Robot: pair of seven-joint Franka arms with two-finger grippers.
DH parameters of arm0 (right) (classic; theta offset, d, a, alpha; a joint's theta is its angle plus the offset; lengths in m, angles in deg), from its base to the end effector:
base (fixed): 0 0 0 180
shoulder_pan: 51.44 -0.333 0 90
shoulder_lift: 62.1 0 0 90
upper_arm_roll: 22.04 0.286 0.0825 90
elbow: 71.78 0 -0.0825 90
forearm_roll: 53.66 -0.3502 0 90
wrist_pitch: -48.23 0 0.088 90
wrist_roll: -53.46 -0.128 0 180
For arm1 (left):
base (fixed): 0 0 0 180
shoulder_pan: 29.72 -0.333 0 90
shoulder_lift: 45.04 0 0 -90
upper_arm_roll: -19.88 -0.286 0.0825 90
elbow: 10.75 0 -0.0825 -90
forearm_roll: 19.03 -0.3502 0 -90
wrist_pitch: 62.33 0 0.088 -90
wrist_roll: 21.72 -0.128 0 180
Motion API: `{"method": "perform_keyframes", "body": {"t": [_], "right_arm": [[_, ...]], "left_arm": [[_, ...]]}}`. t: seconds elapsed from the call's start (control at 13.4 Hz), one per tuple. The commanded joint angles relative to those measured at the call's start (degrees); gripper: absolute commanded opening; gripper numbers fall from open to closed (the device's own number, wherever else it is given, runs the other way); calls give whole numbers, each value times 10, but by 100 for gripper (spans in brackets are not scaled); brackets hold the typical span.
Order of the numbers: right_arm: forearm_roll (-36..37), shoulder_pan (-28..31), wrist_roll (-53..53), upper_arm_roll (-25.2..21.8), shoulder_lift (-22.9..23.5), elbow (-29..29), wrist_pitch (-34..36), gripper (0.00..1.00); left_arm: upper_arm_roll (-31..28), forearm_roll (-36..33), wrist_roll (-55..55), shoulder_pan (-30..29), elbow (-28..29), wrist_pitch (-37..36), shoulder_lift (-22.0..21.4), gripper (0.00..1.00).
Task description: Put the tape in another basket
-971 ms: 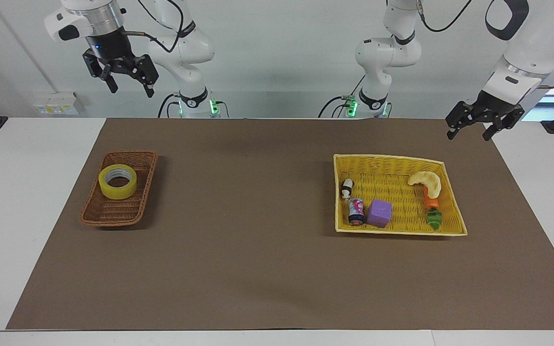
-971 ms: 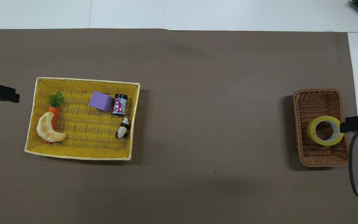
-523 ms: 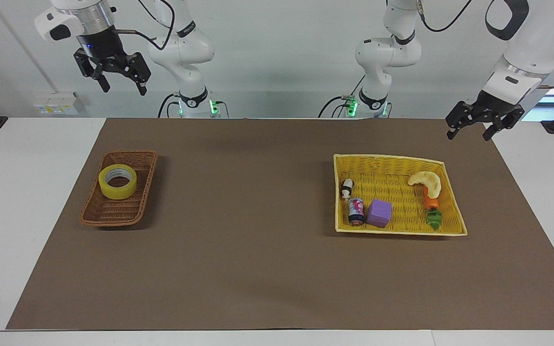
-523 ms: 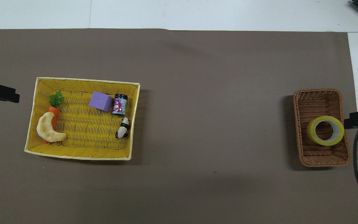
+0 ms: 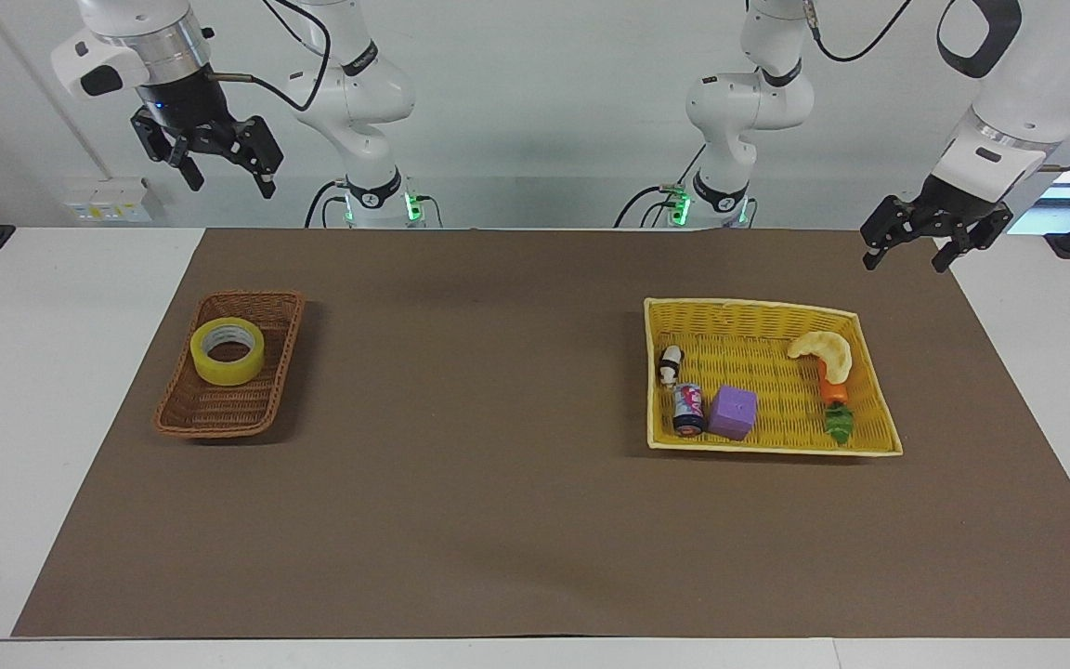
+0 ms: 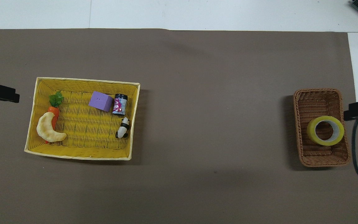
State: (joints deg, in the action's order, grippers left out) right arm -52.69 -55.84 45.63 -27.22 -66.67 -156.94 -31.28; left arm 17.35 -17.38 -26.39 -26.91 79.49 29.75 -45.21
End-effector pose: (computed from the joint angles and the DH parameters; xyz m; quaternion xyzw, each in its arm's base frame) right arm 0.4770 -0.0109 0.6335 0.9970 -0.0763 -0.0093 0.0053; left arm 0.5244 -0.0061 0.5765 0.9988 -0.0429 0.0181 0.0138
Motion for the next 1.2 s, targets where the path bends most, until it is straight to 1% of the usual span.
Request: {"method": "perform_keyframes", "body": {"t": [0.0,1.12], "right_arm": [[4,4,13,-2,3,12,15,100],[8,4,14,-2,-2,7,14,100]], "left_arm": [[-8,-5,-4,9,0,-10,-7,100],[-8,-5,-4,9,0,-10,-6,100]]}}
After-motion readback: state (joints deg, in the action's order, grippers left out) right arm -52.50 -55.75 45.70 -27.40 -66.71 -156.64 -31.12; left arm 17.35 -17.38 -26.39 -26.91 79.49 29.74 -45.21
